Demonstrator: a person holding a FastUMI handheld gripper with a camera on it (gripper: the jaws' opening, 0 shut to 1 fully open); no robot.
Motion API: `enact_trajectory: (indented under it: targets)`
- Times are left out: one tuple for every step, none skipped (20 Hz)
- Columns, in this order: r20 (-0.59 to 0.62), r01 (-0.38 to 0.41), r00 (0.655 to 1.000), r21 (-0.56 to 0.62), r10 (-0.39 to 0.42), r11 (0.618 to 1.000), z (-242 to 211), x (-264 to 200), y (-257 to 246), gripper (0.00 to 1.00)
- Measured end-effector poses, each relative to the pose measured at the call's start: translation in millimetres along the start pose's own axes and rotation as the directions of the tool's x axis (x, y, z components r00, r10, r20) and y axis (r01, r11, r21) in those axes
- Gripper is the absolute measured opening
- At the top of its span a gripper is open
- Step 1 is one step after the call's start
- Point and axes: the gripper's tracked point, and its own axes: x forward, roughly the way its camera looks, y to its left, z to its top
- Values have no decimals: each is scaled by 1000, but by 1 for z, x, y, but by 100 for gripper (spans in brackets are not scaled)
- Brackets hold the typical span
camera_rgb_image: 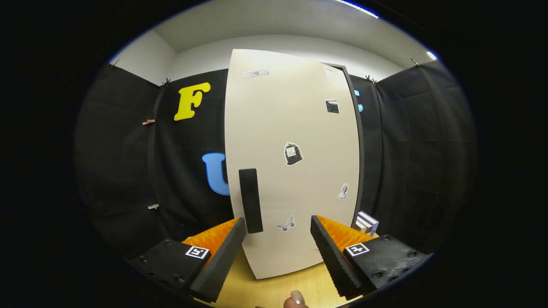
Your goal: Open the shoe cabinet door, grab the shoes and put them into the shoe cabinet, then close the shoe cabinet door.
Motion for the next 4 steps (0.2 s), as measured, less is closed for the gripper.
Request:
enact_trajectory:
  targets:
    - [0,0,1000,-1,0,1000,0,0,0,99]
    - [-1,1,1000,-3,-1,1000,0,1,0,99]
    - [-2,2,1000,-3,-2,1000,0,1,-1,99]
    - [-5,3,1000,-4,-3,1000,0,2,0,99]
